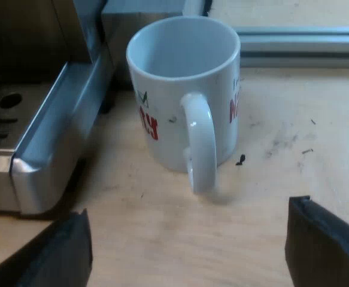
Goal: Place mug into machine
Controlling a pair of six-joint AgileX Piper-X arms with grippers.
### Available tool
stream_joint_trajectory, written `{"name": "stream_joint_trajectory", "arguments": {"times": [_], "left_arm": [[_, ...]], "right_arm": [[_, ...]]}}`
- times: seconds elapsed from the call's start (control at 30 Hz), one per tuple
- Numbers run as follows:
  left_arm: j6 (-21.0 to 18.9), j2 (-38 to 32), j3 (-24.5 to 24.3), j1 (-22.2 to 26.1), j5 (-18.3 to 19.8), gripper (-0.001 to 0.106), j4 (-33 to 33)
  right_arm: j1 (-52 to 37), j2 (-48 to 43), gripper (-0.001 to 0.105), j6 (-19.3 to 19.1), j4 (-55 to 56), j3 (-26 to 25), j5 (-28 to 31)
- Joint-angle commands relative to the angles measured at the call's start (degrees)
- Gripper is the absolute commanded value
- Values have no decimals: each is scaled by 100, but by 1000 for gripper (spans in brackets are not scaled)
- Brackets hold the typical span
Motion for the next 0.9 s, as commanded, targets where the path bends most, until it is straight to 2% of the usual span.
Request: {"name": "stream_joint_trajectory", "arguments": {"times": [0.03,0.1,0.2,0.3,0.37,0.6,0.63,0.77,0.9], "left_arm": [[36,19,-6,-28,40,85,-106],[36,19,-6,-28,40,85,-106],[36,19,-6,-28,40,85,-106],[36,19,-6,-28,40,85,-106],[36,19,-6,-28,40,85,-106],[36,19,-6,-28,40,85,-106],[36,19,-6,-28,40,85,-106],[36,19,-6,-28,40,85,-90],[36,19,-6,-28,40,85,-70]], "right_arm": [[11,296,69,-14,-887,359,-8],[11,466,69,-14,-1260,490,2],[11,1220,69,-14,-2249,707,102],[11,1572,69,-14,-2600,720,118],[11,2280,69,-14,-3290,716,117],[11,3774,69,52,-4674,716,-42],[11,4239,69,130,-5077,699,-54],[11,5147,69,133,-5647,473,-103],[11,5767,69,133,-5934,160,-201]]}}
